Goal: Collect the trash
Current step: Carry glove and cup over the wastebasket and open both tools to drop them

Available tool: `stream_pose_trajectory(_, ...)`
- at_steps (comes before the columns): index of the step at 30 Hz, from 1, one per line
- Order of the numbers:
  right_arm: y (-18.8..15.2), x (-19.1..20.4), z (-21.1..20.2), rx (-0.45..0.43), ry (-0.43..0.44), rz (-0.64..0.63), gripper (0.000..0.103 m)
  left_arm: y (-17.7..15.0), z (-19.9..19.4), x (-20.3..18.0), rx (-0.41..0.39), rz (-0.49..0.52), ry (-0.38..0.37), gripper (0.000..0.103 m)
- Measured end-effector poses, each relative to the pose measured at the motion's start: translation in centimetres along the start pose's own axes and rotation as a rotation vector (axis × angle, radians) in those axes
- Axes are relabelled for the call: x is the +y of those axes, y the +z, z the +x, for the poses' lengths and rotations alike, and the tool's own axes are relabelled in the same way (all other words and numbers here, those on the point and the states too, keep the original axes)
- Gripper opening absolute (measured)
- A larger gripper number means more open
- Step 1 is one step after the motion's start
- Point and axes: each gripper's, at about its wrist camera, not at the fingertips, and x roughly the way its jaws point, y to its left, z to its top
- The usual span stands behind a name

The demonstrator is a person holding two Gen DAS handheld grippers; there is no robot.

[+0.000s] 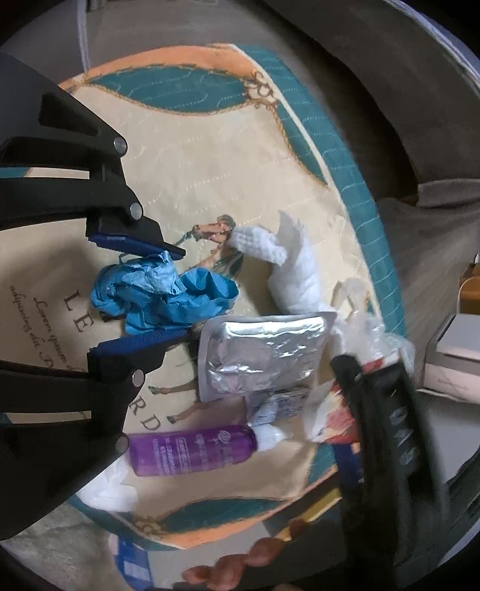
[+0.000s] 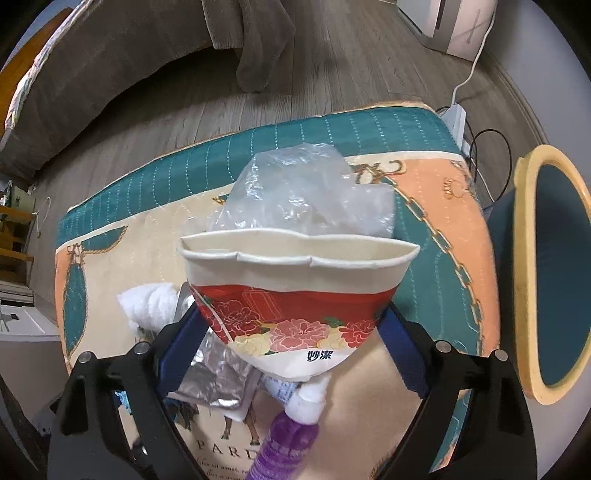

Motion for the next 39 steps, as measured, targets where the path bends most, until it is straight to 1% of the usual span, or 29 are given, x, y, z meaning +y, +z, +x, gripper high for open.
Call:
stream_pose_trajectory(4,-1.0,0.1,-2.1,-0.029,-0.001,-0.016,0.089,0.1,-2.0,-0.4,-0.056,-0.014,0.011,0.038)
stream_pose_trajectory(7,-1.4,0.2,-4.7,-0.085,-0.006,-0.038,0.089,0.4,-3.8,-0.8,-0.106,-0.007,0.032,0.038)
stream_pose_trajectory(11,-2.4,-0.4,-7.8,-0.137,0.002,-0.035,0.089,0.7,-5.7,-0.9,-0.164,-0.043,0.024,0.038)
stream_pose_trajectory(14,-2.8,-1.1,-10.1,-0.179,0.012,-0.040,0.089,0.8,-6.1,-1.2,-0.173,-0.058,0.038,0.038)
stream_pose_trajectory(18,-3.3,-2.4,-12.2,-0.219,-0.012,-0.052,0.089,1.3,-6.9,-2.3,-0.197,-0.070,0.051,0.038)
stream_pose_trajectory(25,-3.2,-5.4,-12.8,-0.222,-0.021,-0.020,0.089,2.5,-7.4,-3.7,-0.230,-0.092,0.046,0.038)
stream_pose_trajectory(30,-3.0,-6.6,-13.2,-0.242,-0.013,-0.012,0.089,3.1,-6.9,-4.8,-0.232,-0.076,0.053,0.038)
stream_pose_trajectory(33,-2.9,-7.3,-13.2,-0.245,-0.025,-0.025,0.089,3.3,-6.4,-5.1,-0.229,-0.063,0.069,0.038)
stream_pose_trajectory(39,-2.5,-8.9,-12.4,-0.240,-0.025,0.001,0.089,3.7,-5.9,-4.9,-0.227,-0.090,0.076,0.038)
